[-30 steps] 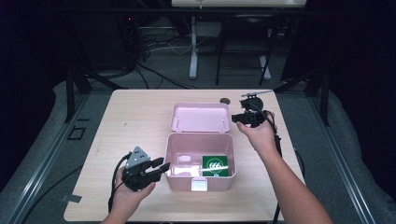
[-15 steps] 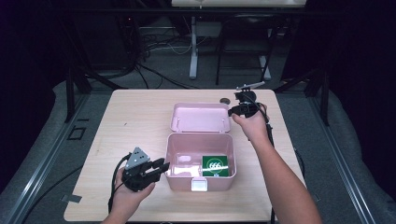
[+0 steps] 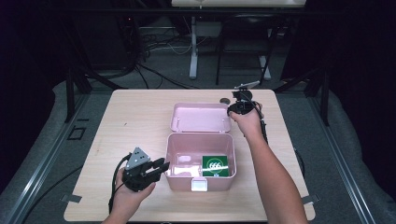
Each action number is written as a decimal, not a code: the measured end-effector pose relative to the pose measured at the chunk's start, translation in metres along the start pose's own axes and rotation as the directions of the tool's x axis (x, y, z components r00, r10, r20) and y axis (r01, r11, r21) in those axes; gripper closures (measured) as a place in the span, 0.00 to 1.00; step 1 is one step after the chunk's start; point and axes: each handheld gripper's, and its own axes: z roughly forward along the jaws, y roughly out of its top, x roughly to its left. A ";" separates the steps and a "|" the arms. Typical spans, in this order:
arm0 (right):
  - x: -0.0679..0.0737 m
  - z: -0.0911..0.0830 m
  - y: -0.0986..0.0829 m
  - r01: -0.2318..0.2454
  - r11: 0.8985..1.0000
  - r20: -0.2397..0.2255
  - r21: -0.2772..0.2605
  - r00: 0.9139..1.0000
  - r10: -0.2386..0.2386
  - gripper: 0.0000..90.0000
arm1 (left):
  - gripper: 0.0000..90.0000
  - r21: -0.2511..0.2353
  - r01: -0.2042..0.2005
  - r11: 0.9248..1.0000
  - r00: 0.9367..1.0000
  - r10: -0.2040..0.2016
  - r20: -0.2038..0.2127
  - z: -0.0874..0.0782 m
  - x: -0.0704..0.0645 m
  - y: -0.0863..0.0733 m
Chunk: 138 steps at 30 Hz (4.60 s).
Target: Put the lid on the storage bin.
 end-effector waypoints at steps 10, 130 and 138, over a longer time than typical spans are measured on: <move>0.003 0.019 0.000 -0.013 0.999 0.003 0.031 1.000 0.013 0.78 | 0.80 -0.001 0.003 1.000 1.000 -0.003 -0.001 0.000 0.000 0.000; 0.029 -0.117 -0.056 0.147 0.898 -0.030 -0.414 0.984 -0.175 0.97 | 0.82 -0.011 0.001 1.000 1.000 -0.001 -0.031 0.002 -0.003 0.000; 0.033 -0.125 -0.075 0.189 0.873 0.001 -0.449 0.977 -0.211 0.97 | 0.82 -0.012 0.004 1.000 1.000 -0.004 -0.031 0.002 -0.003 0.000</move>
